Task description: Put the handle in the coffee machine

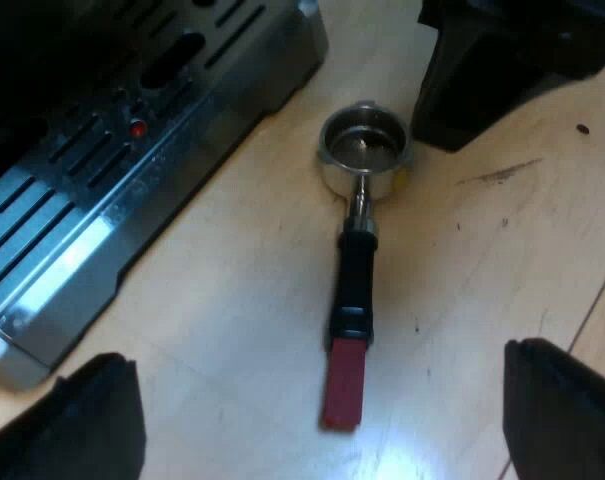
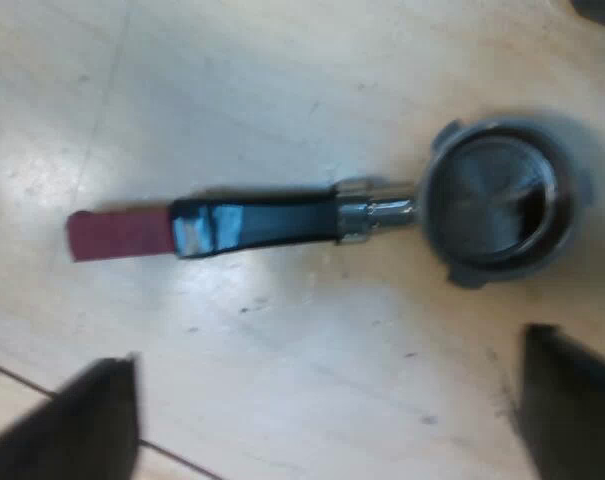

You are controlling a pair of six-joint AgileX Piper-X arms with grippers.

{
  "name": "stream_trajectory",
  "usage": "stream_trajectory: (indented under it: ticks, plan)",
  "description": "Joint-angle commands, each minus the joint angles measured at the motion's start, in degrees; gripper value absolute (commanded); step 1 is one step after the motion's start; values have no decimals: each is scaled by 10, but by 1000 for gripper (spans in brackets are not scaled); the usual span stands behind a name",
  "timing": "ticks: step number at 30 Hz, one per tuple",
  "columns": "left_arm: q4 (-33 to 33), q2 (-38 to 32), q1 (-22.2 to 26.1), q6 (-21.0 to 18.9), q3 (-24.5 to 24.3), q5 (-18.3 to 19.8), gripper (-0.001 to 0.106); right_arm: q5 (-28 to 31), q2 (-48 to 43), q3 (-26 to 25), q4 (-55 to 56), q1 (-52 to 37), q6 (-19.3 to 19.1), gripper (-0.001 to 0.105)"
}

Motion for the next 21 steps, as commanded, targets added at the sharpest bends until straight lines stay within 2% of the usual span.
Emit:
stream_trajectory:
  ticks: [1, 5, 9, 21]
  plan:
    - [-28, -1, -3, -4, -3, 9, 74, 1, -1, -3, 12, -28, -24, 86]
    - [-36, -1, -3, -4, -3, 19, 74, 0, -1, -3, 14, -49, -40, 86]
    - [-48, -1, -3, -4, 4, 22, 74, -1, -1, -2, 21, -91, -92, 86]
    - [-68, -1, -3, -4, 26, 33, 74, -9, 41, -2, 4, -104, -151, 86]
